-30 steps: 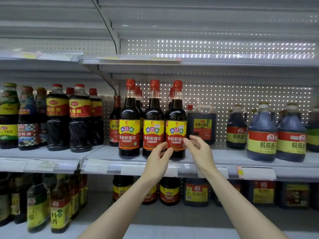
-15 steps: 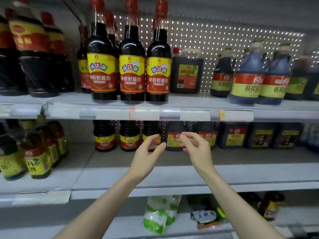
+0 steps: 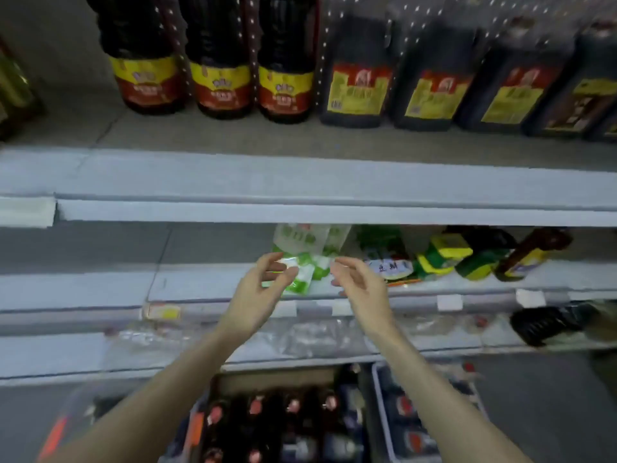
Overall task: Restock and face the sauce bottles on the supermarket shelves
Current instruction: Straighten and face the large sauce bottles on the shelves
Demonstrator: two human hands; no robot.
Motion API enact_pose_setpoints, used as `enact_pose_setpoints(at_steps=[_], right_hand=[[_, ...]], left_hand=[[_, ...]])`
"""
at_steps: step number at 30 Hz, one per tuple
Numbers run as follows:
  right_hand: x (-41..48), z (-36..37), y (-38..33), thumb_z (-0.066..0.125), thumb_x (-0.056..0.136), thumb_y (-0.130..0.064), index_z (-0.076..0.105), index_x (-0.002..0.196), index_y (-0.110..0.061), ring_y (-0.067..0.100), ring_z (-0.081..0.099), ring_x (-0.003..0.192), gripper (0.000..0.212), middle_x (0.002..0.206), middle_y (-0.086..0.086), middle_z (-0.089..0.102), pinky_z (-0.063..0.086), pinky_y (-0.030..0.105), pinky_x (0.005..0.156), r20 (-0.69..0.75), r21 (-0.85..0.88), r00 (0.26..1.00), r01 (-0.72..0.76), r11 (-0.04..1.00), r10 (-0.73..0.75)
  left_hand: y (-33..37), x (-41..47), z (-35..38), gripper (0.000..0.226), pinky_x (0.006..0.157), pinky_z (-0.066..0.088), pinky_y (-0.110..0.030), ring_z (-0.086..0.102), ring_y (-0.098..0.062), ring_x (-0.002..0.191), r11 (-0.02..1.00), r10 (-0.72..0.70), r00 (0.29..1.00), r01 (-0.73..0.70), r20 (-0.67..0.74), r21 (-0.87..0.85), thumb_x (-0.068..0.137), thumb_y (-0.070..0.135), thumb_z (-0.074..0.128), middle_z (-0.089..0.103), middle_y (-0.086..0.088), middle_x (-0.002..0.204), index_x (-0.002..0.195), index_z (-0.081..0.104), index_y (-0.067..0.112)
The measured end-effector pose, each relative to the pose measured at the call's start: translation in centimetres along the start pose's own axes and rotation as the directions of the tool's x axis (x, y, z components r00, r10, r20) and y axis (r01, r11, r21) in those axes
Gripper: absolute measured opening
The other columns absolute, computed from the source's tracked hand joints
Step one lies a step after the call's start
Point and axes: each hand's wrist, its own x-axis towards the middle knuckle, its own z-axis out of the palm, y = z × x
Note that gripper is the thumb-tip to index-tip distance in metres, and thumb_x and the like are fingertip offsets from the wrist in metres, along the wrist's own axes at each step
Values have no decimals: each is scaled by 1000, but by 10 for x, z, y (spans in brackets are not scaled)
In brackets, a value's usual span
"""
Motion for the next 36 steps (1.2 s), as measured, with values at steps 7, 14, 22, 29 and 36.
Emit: enact_pose_setpoints(at_steps=[7,14,22,29,36], right_hand=[[-20,19,148,65,89,-15,64,88,-25,0,60,70,10,69,-16,65,45,22,74,7,16,973,-233,972,232],[-45,34,274,64,91,-21,65,97,-21,-1,64,81,6,81,-14,68,48,18,80,12,-30,902,-430,902,431],[-74,45,397,65,90,-25,63,104,-15,13,64,91,18,90,-4,68,48,25,79,-51,-46,793,-609,792,607],[-104,44,494,68,85,-39,63,109,-21,22,63,103,30,103,0,68,49,40,96,-144,-49,691,-720,692,708],[-116,50,557,68,69,-59,51,124,-6,18,55,99,79,99,1,60,41,32,89,-181,22,625,-769,639,759]], left_hand=[[-143,-9,25,46,84,46,-25,58,-5,87,966,-258,966,258,22,-30,78,42,69,64,6,97,117,56,21],[-271,-33,53,47,81,45,-17,61,-6,92,891,-449,893,451,40,-52,64,58,66,65,10,97,103,57,33],[-391,-61,83,31,85,46,-25,61,-14,98,787,-613,787,616,66,-33,90,30,62,64,-1,104,119,57,20],[-464,-79,114,28,78,46,-23,58,-5,93,729,-681,728,684,84,-16,92,31,59,62,6,102,118,54,22],[-532,-87,142,34,77,45,-24,59,-6,89,715,-699,711,699,85,33,90,34,60,64,8,97,122,55,21]])
